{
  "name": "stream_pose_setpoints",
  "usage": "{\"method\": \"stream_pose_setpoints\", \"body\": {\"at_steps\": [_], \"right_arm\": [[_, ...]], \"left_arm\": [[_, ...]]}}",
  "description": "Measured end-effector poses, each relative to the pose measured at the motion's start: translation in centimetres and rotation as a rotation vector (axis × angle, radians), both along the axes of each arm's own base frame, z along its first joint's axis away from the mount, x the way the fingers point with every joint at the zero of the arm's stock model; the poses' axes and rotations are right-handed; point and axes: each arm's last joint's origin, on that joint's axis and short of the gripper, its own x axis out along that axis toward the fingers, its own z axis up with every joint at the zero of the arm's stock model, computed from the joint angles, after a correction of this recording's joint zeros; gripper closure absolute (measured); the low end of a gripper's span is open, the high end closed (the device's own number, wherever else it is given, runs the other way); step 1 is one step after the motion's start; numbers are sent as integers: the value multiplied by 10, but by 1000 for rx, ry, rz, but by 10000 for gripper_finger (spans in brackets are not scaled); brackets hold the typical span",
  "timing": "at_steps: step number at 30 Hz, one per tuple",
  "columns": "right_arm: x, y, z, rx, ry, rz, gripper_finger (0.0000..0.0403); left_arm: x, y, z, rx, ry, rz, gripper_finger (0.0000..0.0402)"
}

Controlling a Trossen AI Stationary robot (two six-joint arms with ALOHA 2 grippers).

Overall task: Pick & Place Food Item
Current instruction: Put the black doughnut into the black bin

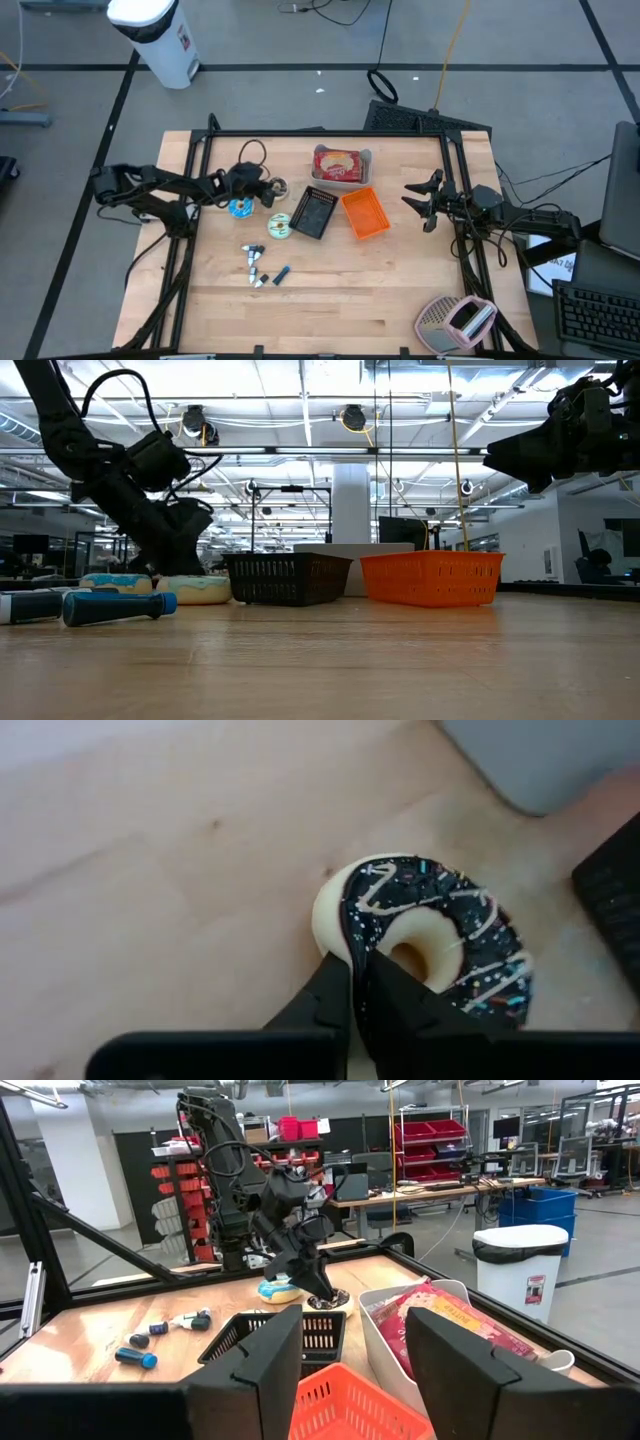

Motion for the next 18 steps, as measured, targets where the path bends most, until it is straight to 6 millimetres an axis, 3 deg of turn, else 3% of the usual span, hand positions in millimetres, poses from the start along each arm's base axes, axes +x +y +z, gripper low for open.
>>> {"method": "stream_pose_setpoints", "body": {"at_steps": [9,18], "right_arm": [[0,0,0,0,0,0,236],[0,0,0,0,0,0,236]], "left_arm": [[28,-18,47,263,-66,-152,392],[72,-71,106,584,-76,-373,393]]}}
